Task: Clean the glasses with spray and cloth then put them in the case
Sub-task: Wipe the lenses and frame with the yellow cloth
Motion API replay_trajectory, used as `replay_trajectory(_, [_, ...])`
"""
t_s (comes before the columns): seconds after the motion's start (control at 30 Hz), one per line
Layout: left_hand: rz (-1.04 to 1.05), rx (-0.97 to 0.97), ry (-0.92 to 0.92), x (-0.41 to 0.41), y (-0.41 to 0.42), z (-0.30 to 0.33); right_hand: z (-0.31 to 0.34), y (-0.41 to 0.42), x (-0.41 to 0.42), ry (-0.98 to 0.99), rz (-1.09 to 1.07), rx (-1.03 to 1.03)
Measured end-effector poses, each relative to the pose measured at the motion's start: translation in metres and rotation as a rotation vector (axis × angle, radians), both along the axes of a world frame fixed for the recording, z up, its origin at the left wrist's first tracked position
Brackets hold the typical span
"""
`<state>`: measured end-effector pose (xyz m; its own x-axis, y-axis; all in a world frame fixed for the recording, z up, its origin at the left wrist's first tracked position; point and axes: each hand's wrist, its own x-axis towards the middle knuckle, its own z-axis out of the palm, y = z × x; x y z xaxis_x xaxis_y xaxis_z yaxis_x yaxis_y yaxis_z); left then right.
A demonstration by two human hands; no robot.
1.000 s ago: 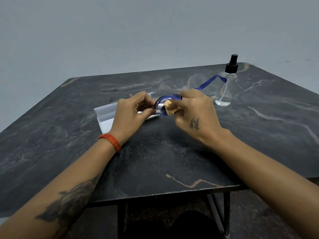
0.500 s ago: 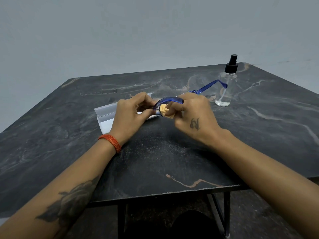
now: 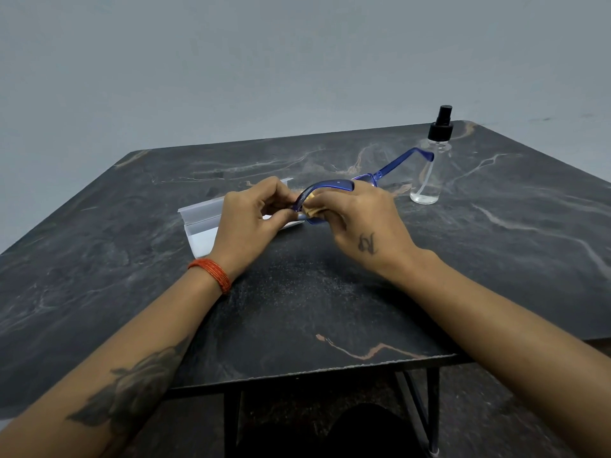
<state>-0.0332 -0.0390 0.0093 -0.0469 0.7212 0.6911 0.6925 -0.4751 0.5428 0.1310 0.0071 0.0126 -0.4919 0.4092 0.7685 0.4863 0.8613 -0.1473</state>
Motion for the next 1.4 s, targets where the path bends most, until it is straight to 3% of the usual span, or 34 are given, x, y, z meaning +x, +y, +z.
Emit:
replay_trajectory(0.3, [0.004, -0.001, 0.012, -0.0004, 0.0016, 0.0003, -0.001, 0.0012, 0.001, -0.07, -0.13, 0.077])
replay_trajectory(0.5, [-0.012, -0.012, -0.038, 0.002, 0.0004, 0.0003, 0.001, -0.0012, -0.0007, 0.026, -0.077, 0.167])
replay_trajectory(0.77, [-0.009, -0.014, -0.033, 0.0014, 0.0009, -0.0004, 0.0009, 0.0005, -0.0003, 0.037, 0.049, -0.016])
replay_trajectory(1.1, [0.013, -0.008, -0.033, 0.0018, 0.001, 0.0001, 0.0001, -0.0006, -0.0005, 0.075, -0.091, 0.136])
replay_trajectory(1.4, [0.014, -0.007, -0.026, 0.0004, 0.0014, -0.0006, -0.0003, 0.0031, -0.0003, -0.006, 0.007, -0.067])
